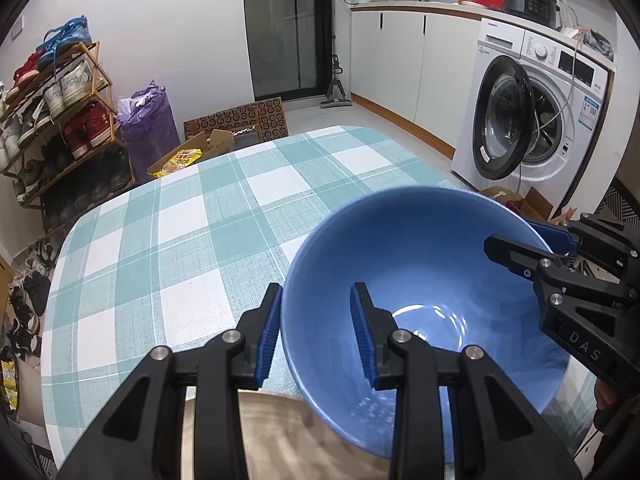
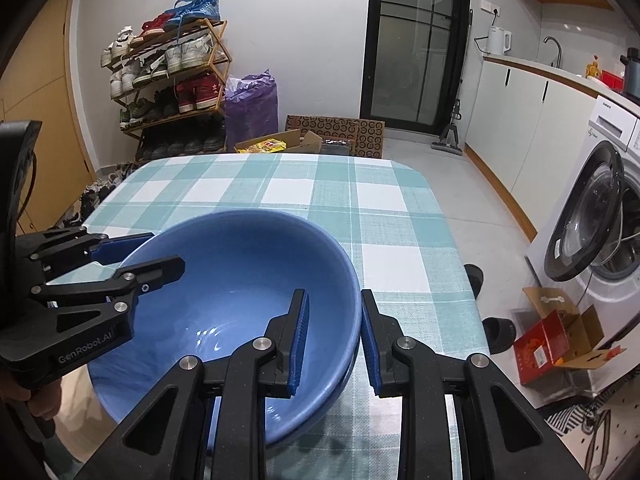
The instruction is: Organize plates and bowls
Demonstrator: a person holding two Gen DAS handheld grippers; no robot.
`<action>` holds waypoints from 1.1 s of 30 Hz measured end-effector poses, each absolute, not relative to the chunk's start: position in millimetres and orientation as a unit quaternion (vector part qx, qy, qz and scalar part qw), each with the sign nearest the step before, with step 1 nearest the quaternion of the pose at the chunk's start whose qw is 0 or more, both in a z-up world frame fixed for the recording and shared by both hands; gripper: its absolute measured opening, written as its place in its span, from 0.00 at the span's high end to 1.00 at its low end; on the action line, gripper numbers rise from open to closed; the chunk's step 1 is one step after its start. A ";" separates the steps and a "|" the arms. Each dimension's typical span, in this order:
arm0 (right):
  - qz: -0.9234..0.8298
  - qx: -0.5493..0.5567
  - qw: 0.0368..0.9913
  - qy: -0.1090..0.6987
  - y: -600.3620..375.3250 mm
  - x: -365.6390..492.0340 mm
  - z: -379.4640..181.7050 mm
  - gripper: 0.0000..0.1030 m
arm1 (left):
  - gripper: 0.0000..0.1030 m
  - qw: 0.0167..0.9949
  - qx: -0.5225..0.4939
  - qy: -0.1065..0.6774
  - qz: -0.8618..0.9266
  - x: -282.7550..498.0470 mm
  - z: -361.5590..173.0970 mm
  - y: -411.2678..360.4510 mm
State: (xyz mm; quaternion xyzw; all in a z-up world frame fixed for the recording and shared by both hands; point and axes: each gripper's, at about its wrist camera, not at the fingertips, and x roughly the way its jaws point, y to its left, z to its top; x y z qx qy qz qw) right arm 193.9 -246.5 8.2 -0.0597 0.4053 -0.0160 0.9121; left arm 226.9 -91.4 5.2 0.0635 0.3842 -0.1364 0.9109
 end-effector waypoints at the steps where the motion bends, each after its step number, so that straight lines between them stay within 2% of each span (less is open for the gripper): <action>1: -0.016 -0.061 0.913 0.403 -246.6 193.4 7.4 0.75 | 0.68 0.911 0.065 0.383 -0.136 226.5 5.0 -92.0; 5: -0.014 -0.056 0.913 0.405 -249.6 192.6 5.9 0.75 | 0.67 0.909 0.066 0.387 -0.137 226.8 3.2 -91.8; 10: 0.008 -0.043 0.910 0.412 -252.9 189.8 2.5 0.65 | 0.65 0.905 0.063 0.397 -0.137 226.4 0.6 -87.6; 11: 0.014 -0.041 0.911 0.411 -253.3 188.4 3.0 0.60 | 0.63 0.904 0.059 0.400 -0.138 226.0 0.6 -85.9; 12: 0.018 -0.037 0.911 0.409 -253.9 187.2 3.7 0.53 | 0.56 0.904 0.054 0.401 -0.138 225.3 1.4 -83.3; 14: 0.026 -0.027 0.913 0.406 -254.9 184.5 6.4 0.47 | 0.48 0.904 0.045 0.402 -0.137 223.1 3.5 -79.1; 16: 0.030 -0.012 0.916 0.399 -258.8 181.1 11.4 0.37 | 0.47 0.904 0.037 0.402 -0.137 221.1 6.1 -74.4; 18: 0.037 0.005 0.918 0.395 -263.3 178.6 16.8 0.23 | 0.44 0.904 0.027 0.403 -0.137 219.4 9.4 -69.4; 20: 0.048 0.027 0.919 0.390 -268.1 174.7 23.2 0.19 | 0.43 0.903 0.020 0.406 -0.136 218.2 11.6 -65.4; 22: 0.046 0.035 0.921 0.385 -271.2 171.3 28.5 0.17 | 0.36 0.903 0.013 0.408 -0.135 216.8 13.3 -61.6; 23: 0.045 0.037 0.922 0.384 -271.6 169.1 30.3 0.13 | 0.26 0.903 0.010 0.408 -0.133 215.9 14.1 -59.9; 24: 0.043 0.042 0.923 0.381 -273.4 167.1 32.9 0.11 | 0.21 0.905 0.003 0.405 -0.131 213.8 15.9 -57.3; 28: 0.047 0.062 0.924 0.375 -278.3 159.0 38.5 0.02 | 0.20 0.904 -0.006 0.405 -0.137 209.9 18.5 -54.0; 29: 0.048 0.065 0.923 0.376 -279.3 157.5 39.0 0.01 | 0.14 0.903 -0.005 0.406 -0.138 209.2 18.7 -54.2; 30: 0.049 0.066 0.922 0.378 -279.6 156.3 39.0 0.01 | 0.04 0.903 -0.004 0.406 -0.139 207.9 18.7 -54.3; 33: 0.051 0.063 0.921 0.382 -277.5 152.9 36.4 0.01 | 0.00 0.907 -0.007 0.398 -0.138 204.8 20.5 -53.0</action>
